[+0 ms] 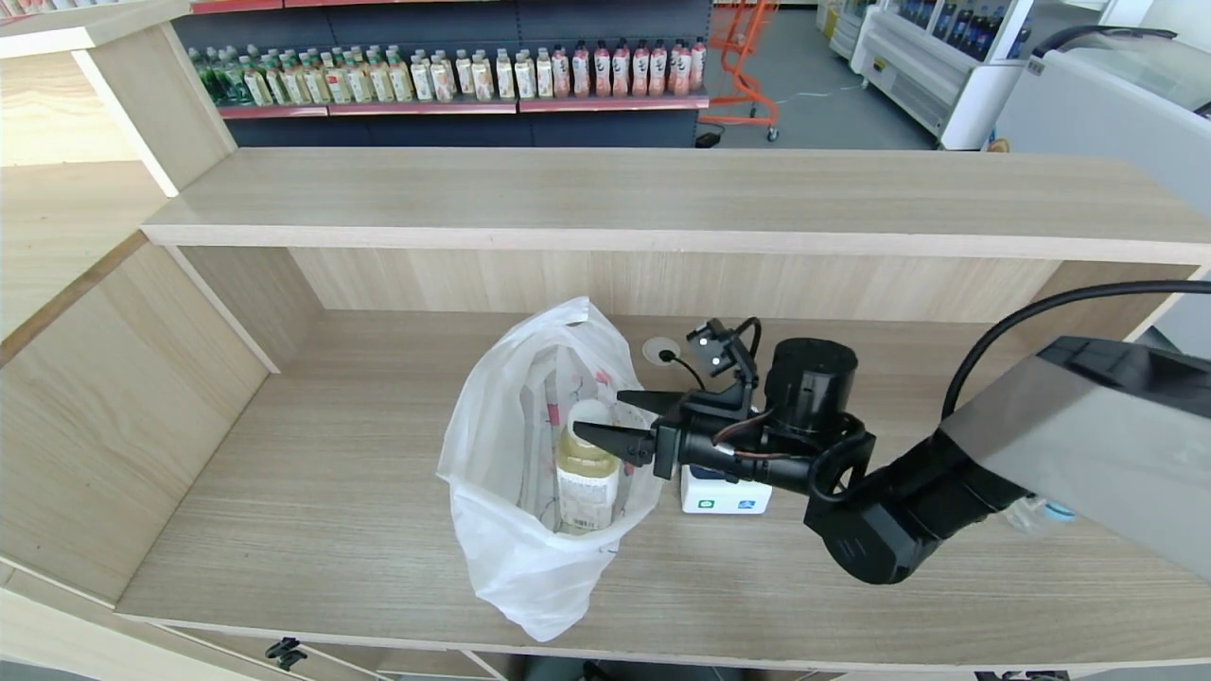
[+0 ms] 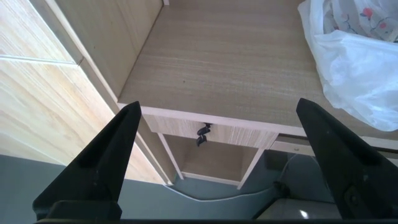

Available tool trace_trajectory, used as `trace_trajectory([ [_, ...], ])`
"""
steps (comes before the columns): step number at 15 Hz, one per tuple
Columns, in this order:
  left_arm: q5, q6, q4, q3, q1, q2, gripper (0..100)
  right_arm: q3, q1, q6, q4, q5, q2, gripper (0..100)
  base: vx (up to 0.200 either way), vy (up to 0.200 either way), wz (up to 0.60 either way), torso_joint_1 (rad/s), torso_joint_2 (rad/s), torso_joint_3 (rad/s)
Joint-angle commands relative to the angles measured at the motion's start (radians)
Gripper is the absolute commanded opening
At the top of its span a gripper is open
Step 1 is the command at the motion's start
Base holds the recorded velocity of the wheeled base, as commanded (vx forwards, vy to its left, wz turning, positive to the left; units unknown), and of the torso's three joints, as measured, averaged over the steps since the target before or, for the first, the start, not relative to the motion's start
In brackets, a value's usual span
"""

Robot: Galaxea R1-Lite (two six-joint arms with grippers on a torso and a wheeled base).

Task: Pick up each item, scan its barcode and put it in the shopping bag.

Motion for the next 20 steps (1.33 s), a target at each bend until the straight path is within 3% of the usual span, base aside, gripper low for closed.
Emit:
trace_trajectory([
  [1,0.000,0.000,0.000,0.000,0.000,0.000,100,0.084,-0.004,0.039,0.002,0.042,-0.144,100,0.000,0.000,0.00,0.000,0.00,0.000],
  [5,0.000,0.000,0.000,0.000,0.000,0.000,100,0.273,-0.028,0.016,-0.006,0.060,-0.319,100,0.000,0.000,0.00,0.000,0.00,0.000],
  [8,0.000,0.000,0.000,0.000,0.000,0.001,100,0.437,-0.131,-0.162,0.005,0.065,-0.449,100,0.000,0.000,0.00,0.000,0.00,0.000],
  [10,0.000,0.000,0.000,0.000,0.000,0.000,100,0.466,-0.182,-0.178,0.075,0.047,-0.560,100,0.000,0.000,0.00,0.000,0.00,0.000],
  [14,0.000,0.000,0.000,0.000,0.000,0.000,100,0.484,-0.242,-0.279,0.108,-0.233,-0.647,100,0.000,0.000,0.00,0.000,0.00,0.000],
  [20,0.002,-0.001,0.000,0.000,0.000,0.001,100,0.547,-0.275,-0.280,0.108,-0.236,-0.664,100,0.000,0.000,0.00,0.000,0.00,0.000],
])
